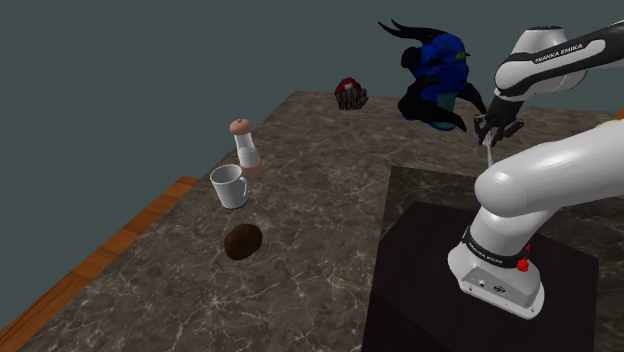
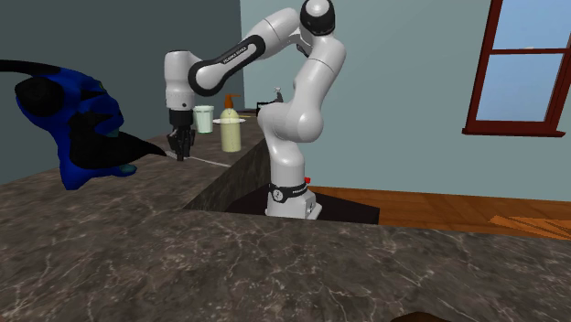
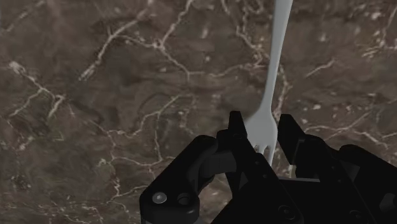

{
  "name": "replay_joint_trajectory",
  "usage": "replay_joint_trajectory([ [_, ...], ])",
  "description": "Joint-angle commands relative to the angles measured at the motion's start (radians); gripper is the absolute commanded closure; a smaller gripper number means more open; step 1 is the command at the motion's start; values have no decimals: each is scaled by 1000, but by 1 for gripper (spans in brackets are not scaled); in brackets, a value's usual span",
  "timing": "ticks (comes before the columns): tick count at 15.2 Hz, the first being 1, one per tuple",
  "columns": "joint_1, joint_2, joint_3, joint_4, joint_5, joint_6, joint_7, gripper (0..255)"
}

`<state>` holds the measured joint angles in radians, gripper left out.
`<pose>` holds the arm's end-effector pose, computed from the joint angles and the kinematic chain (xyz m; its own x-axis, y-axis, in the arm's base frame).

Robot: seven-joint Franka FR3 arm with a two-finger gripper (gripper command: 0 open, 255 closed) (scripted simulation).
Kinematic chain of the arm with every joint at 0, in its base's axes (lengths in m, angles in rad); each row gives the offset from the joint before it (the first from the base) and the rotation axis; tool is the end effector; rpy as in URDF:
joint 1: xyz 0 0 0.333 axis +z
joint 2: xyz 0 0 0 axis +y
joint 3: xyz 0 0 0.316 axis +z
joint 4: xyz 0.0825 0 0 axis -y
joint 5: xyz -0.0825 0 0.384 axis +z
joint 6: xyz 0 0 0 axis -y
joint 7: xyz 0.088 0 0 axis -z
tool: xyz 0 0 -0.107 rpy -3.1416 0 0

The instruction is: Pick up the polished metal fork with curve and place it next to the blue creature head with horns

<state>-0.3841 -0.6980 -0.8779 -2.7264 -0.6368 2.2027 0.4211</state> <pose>0.1215 -0.3468 0.3590 0.3841 -0.9210 0.0649 -0.9223 -0.3859 -0.0186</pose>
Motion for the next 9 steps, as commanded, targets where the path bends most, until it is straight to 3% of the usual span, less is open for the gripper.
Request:
replay_joint_trajectory([
  [1,6,23,-22,-12,-10,37,2,255],
  [9,11,40,-38,-21,-18,64,3,255],
])
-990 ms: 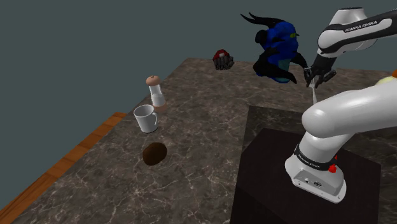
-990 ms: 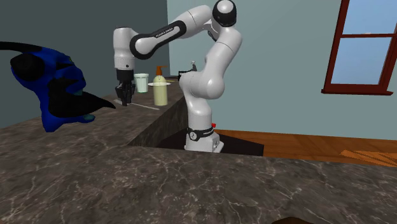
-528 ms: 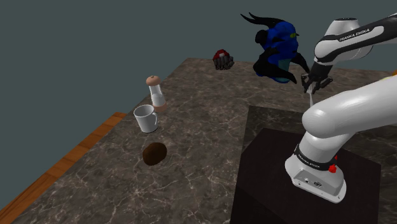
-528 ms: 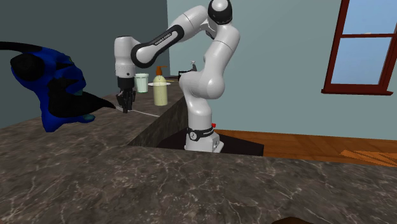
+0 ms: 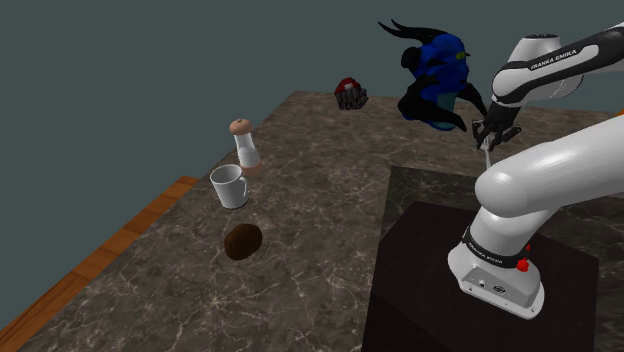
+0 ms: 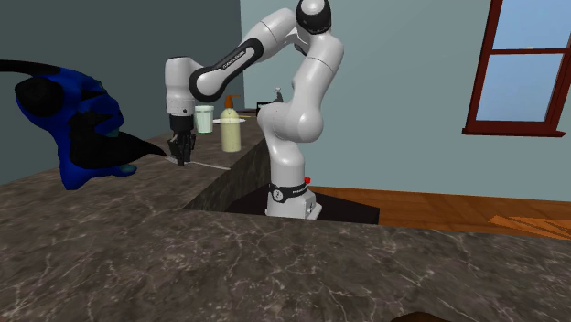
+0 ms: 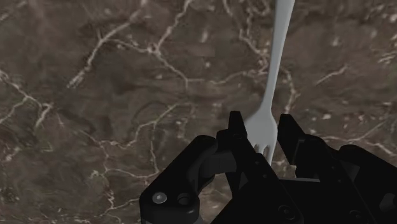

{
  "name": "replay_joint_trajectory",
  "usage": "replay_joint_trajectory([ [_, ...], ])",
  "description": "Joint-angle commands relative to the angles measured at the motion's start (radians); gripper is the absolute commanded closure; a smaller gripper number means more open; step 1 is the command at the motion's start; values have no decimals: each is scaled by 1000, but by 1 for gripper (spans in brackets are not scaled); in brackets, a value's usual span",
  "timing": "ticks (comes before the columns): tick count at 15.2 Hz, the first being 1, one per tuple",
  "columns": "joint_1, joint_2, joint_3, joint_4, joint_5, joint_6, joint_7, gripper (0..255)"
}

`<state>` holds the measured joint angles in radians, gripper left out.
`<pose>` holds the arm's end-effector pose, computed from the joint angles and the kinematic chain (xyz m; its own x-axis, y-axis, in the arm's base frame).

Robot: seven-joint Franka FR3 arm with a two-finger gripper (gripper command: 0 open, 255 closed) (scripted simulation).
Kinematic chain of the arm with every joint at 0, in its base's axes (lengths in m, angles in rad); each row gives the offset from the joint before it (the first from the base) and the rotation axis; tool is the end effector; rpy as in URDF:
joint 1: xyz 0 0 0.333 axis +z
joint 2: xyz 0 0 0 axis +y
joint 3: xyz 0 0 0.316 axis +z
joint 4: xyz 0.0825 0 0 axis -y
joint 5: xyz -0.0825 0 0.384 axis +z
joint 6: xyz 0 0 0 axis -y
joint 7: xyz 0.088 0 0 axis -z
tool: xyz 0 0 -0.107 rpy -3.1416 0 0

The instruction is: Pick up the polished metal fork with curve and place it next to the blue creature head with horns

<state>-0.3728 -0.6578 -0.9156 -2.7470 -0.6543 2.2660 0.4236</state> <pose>0.1217 -0.3471 0.3409 0.3840 -0.9210 0.0654 -0.9223 -0.3859 -0.0188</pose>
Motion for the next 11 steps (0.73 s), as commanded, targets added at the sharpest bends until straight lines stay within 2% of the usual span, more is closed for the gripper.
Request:
replay_joint_trajectory([
  [1,0,0,0,0,0,0,0,255],
  [2,0,0,0,0,0,0,0,0],
  [7,0,0,0,0,0,0,0,0],
  [11,-30,-106,101,57,48,-169,-8,0],
])
